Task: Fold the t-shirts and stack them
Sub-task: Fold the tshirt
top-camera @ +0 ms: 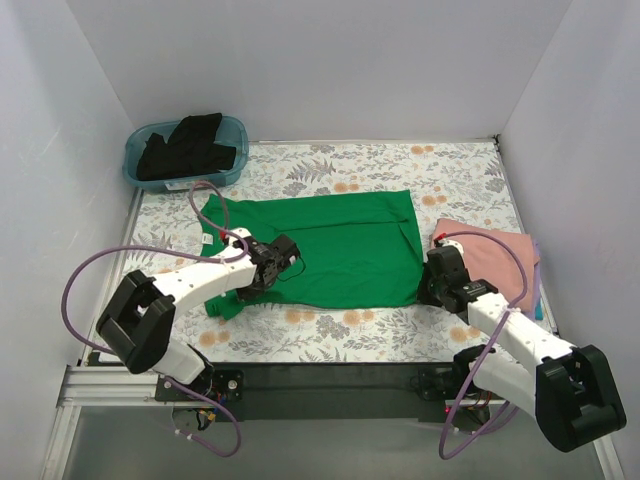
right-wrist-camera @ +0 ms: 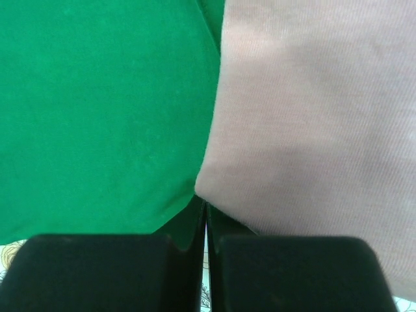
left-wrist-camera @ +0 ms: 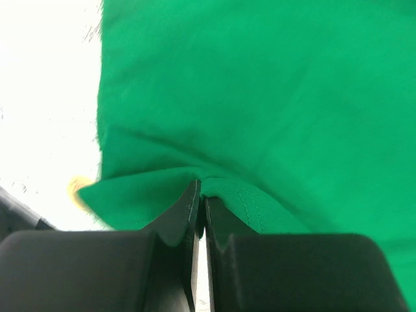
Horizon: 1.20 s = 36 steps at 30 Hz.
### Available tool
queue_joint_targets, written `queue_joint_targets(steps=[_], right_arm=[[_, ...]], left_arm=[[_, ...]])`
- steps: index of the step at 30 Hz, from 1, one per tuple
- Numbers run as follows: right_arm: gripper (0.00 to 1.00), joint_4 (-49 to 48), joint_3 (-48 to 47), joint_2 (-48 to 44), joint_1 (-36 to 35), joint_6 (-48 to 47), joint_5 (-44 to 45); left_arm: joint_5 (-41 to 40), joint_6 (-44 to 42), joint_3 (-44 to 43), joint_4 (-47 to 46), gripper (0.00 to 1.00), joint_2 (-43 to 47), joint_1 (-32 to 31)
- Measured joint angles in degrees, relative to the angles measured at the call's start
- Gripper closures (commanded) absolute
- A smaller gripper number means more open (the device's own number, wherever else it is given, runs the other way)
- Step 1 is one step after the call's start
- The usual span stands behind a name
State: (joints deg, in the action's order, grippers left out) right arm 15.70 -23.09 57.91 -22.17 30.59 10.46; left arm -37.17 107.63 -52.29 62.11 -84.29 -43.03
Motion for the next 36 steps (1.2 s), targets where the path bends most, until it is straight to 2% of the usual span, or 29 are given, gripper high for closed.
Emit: queue_joint_targets(steps=[17,18,19,21,22,28,33,36], right_arm=[[0.98,0.9,-15.8,13.8,0.0,-5.3,3.1],[0.93,1.1,-15.8,13.5,0.0,-5.4,3.0],[0.79,1.2,-15.5,12.9,0.0,-5.3,2.8],[0.72,1.9,-14.2,10.7,-0.1,-5.2,2.5],[0.64,2.4,-13.3,9.4,-0.1,-5.3,2.2],[0.55,5.8,-5.7,3.3,-0.1,-4.4,0.5],[0.58,8.0,-3.7,2.8,-0.2,-3.5,1.0],[0.70,6.7,-4.1,4.6,-0.1,-3.1,1.3]], left_arm=[[-3.4,-13.2,-10.3,-7.6,1.00,-8.6,8.4],[-3.4,-13.7,-10.6,-8.0,1.00,-8.8,8.6],[-3.4,-14.1,-10.7,-8.5,1.00,-8.9,8.6],[-3.3,-14.8,-10.7,-8.8,1.00,-9.0,8.6],[-3.3,-15.0,-10.6,-9.0,1.00,-9.1,8.6],[-2.8,-15.5,-9.5,-10.0,1.00,-9.1,8.6],[-2.6,-15.5,-8.8,-10.3,1.00,-9.1,8.6],[-2.6,-15.5,-8.4,-10.5,1.00,-9.0,8.6]])
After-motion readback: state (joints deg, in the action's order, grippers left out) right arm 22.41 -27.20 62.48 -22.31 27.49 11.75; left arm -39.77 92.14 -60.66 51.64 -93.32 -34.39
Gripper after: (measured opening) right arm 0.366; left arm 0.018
